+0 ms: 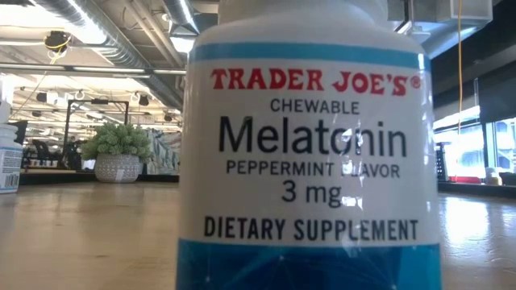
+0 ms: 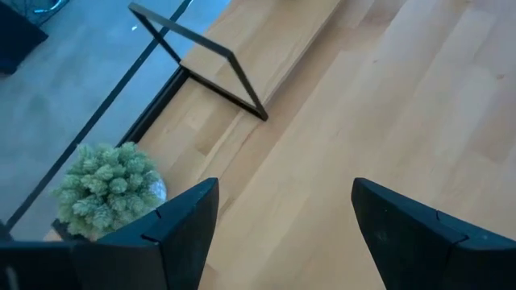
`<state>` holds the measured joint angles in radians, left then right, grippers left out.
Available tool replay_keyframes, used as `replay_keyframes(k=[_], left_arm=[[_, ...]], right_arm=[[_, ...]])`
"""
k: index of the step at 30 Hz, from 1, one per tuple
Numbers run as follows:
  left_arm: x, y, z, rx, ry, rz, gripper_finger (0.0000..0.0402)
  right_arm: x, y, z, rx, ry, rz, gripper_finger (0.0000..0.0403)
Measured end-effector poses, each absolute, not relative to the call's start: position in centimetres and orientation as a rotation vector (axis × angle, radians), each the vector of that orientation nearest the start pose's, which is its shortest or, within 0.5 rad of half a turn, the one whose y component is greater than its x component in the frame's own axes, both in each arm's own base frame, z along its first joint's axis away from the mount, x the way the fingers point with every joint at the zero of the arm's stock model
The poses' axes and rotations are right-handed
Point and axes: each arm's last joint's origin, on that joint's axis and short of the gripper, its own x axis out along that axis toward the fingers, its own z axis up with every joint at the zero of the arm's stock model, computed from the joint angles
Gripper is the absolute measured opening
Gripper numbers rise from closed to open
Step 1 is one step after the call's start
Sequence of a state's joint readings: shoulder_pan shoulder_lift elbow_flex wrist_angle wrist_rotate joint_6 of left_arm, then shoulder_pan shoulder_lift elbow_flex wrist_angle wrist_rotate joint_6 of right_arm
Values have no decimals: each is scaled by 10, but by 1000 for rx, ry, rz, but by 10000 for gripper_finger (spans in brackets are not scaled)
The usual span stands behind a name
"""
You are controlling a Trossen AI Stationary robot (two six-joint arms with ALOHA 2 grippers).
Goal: Pick and place medicine bottles onto shelf by color
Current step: Put the top white blue medicine on the shelf
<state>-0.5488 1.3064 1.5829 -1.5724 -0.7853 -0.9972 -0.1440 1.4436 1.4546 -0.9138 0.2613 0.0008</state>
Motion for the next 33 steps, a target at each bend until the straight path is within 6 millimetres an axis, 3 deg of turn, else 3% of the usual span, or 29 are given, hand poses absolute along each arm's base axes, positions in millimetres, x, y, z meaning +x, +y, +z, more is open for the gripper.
replay_keyframes(k=[9, 14, 19, 23, 33], left_arm=[[173, -90, 398, -122, 771, 621, 279], [173, -90, 398, -109, 776, 613, 279], [167, -88, 401, -83, 810, 556, 279], [157, -83, 406, -86, 838, 490, 279], [119, -68, 417, -119, 804, 360, 279]], right_arm=[[271, 4, 372, -95, 829, -19, 4], [267, 29, 372, -62, 831, 77, 4], [264, 55, 371, 34, 842, 102, 4], [263, 71, 369, 138, 846, 17, 3], [284, 100, 342, 353, 954, -22, 2]])
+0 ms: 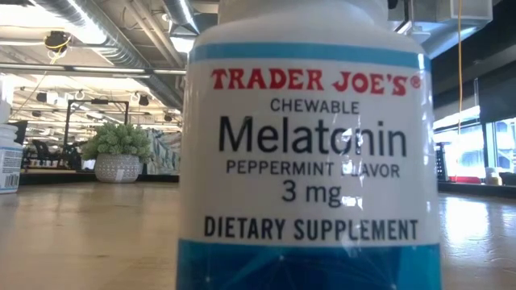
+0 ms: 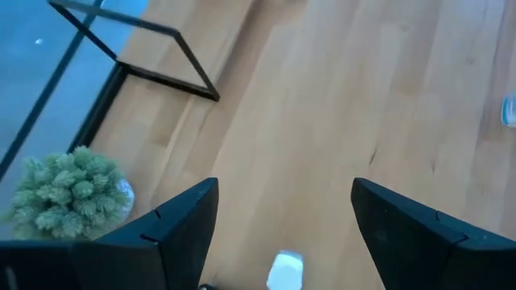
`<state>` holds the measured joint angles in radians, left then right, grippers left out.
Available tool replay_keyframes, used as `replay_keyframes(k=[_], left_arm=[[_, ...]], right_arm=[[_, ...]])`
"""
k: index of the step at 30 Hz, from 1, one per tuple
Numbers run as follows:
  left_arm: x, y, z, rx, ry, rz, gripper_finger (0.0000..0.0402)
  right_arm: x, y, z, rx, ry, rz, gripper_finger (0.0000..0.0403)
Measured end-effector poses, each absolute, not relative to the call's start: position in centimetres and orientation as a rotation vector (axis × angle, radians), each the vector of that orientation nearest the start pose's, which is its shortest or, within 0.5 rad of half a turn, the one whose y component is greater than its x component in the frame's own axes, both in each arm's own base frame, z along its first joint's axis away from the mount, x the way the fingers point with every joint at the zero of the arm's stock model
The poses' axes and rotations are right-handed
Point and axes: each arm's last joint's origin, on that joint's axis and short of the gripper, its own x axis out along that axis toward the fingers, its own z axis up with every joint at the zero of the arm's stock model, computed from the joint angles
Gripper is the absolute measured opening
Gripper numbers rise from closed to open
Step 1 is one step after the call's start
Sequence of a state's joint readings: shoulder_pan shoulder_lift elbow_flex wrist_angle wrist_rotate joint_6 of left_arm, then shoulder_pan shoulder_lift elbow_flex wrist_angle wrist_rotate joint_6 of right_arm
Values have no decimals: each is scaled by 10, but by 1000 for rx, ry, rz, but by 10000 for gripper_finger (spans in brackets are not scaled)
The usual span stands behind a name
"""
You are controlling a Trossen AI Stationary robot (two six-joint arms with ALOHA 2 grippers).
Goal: Pick and place medicine bottles onto shelf by color
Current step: Put the top white blue medicine on the shelf
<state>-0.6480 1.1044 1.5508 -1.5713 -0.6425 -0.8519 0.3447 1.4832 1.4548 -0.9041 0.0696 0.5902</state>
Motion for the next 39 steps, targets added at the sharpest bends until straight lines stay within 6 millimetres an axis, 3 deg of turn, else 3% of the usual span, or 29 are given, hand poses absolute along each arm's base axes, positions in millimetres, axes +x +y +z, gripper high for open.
replay_keyframes(k=[12, 28, 39], left_arm=[[91, -50, 377, -280, 870, 414, 279], [76, -35, 383, -251, 755, 432, 279], [76, -35, 383, -175, 784, 386, 279]], right_arm=[[296, 94, 336, 415, 950, -30, 2], [298, 90, 336, 377, 946, -20, 10], [300, 87, 335, 582, 957, -98, 92]])
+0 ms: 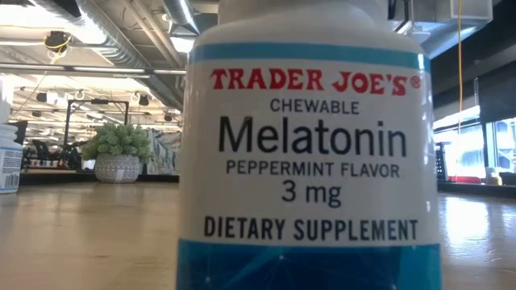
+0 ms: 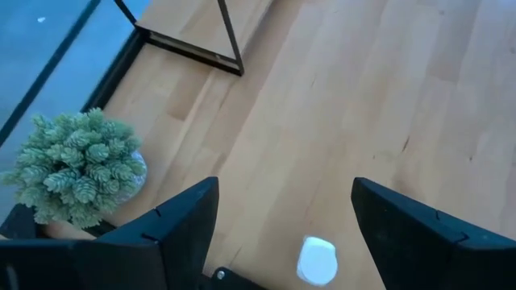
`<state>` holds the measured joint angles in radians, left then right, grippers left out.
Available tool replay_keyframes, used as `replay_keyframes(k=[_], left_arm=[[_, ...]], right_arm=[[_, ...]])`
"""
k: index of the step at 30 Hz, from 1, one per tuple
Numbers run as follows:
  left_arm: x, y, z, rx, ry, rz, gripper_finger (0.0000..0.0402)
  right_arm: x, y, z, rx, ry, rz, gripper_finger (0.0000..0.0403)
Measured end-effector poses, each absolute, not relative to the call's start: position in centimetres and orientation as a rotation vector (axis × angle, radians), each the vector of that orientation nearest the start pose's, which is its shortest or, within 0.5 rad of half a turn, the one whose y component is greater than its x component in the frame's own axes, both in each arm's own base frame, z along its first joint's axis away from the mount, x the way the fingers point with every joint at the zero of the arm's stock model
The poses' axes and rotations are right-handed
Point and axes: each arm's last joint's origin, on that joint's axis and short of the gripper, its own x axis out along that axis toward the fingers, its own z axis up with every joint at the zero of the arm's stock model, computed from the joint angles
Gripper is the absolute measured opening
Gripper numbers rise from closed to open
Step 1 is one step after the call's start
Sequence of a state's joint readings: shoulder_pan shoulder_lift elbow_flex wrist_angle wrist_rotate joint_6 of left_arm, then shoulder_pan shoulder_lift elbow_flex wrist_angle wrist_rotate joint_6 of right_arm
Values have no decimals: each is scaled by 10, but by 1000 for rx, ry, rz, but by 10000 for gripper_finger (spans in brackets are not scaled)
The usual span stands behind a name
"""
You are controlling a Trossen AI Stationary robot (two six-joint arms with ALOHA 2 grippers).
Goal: Pick and place medicine bottles onto shelf by color
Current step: Put the top white blue medicine on the shelf
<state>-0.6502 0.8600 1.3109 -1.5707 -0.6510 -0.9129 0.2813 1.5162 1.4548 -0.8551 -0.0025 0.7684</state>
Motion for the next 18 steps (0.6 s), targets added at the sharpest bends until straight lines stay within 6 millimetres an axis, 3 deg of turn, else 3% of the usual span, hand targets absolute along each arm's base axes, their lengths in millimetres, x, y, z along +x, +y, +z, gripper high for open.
replay_keyframes(k=[8, 13, 18], left_arm=[[72, -35, 382, -208, 837, 325, 279], [72, -36, 382, -194, 856, 299, 279], [71, -36, 382, -177, 866, 280, 279]], right_arm=[[318, 96, 326, 541, 917, -24, 166], [335, 121, 308, 449, 930, 158, 172], [346, 137, 293, 425, 924, 199, 173]])
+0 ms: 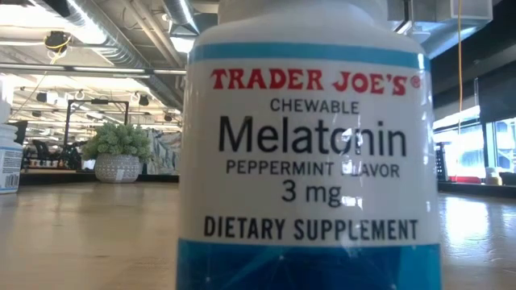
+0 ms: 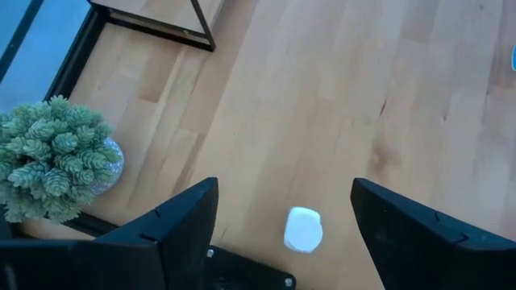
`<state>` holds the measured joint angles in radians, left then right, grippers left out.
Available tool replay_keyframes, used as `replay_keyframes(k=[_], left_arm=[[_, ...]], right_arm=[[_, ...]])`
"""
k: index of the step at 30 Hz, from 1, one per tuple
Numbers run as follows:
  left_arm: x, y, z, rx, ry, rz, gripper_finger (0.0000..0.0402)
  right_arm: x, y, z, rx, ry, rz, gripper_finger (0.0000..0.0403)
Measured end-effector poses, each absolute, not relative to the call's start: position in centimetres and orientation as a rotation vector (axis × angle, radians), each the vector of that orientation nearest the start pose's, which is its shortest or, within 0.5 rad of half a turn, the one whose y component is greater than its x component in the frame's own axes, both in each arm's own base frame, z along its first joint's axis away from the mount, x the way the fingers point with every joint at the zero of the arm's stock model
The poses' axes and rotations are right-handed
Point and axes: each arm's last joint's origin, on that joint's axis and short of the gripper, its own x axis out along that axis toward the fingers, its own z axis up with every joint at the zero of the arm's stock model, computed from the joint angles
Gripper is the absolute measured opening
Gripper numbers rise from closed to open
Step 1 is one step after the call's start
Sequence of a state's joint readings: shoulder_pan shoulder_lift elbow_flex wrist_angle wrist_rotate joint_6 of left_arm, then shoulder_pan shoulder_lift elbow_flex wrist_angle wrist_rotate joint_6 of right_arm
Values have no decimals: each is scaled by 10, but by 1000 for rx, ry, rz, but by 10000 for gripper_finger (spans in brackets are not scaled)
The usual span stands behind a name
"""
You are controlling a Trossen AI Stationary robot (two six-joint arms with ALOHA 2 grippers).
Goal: Pick and place medicine bottles onto shelf by color
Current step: Put the top white blue medicine on the shelf
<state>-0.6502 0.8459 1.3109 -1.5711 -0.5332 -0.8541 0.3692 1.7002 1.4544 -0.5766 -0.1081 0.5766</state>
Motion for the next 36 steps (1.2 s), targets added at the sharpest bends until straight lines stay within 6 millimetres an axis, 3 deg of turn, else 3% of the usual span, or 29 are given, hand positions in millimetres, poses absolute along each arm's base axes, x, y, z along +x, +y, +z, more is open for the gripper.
replay_keyframes(k=[11, 18, 36], left_arm=[[73, -37, 383, -175, 854, 263, 279], [73, -37, 383, -75, 865, 219, 279], [73, -37, 382, -123, 866, 236, 279]], right_arm=[[352, 140, 287, 489, 912, 155, 173], [352, 140, 287, 506, 909, 128, 173], [353, 138, 287, 484, 889, 85, 173]])
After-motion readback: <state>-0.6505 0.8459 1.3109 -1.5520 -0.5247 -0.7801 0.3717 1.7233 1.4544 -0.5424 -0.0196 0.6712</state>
